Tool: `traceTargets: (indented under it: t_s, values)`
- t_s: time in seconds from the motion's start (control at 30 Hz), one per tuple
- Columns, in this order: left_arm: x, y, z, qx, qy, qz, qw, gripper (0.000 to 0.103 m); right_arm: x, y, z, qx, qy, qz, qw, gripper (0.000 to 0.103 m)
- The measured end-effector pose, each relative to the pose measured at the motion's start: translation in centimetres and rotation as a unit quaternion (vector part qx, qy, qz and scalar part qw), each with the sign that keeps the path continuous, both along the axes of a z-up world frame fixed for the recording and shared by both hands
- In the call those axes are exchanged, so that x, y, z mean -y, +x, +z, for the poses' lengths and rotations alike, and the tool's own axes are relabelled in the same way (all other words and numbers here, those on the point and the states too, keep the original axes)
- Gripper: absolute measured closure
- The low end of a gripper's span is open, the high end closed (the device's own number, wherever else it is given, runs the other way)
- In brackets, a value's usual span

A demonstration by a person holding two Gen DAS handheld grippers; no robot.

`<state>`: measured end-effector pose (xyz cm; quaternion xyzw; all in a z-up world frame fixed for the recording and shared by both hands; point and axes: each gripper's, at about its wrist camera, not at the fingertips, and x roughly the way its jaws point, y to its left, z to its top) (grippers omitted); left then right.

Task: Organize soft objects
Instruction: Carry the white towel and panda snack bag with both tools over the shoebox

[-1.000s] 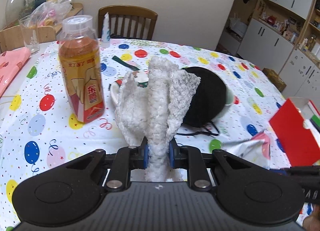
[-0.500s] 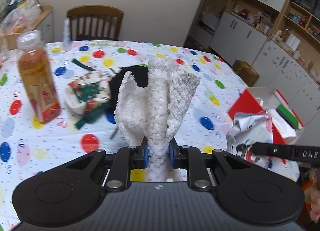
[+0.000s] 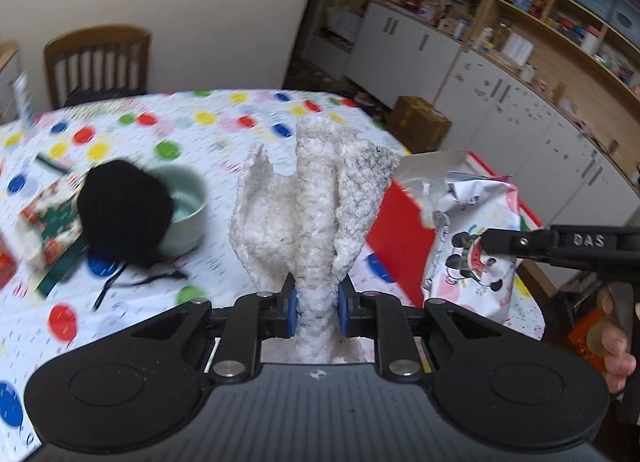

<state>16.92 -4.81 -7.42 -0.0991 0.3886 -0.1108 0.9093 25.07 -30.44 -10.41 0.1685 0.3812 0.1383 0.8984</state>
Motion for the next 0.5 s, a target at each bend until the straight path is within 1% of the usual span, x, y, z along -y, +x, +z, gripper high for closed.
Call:
traceTargets:
  t_s: [0.1, 0.27, 0.5]
  values:
    - [2.1, 0.9, 0.5, 0.004, -0.003, -0.019, 0.9998, 0.084, 1.6, 0.5, 0.1, 0.0, 0.002, -0.017, 1.0, 0.091]
    - [5.2, 2.5, 1.1, 0.017, 0.004, -0.05, 0.9986, 0.084, 4.0, 1.0, 0.1, 0.003, -0.003, -0.042, 0.999, 0.091]
    - [9.1, 5.2, 1.3, 0.022, 0.018, -0.071, 0.997, 0.084, 6.9, 2.3, 0.5, 0.012, -0.013, -0.075, 0.997, 0.091]
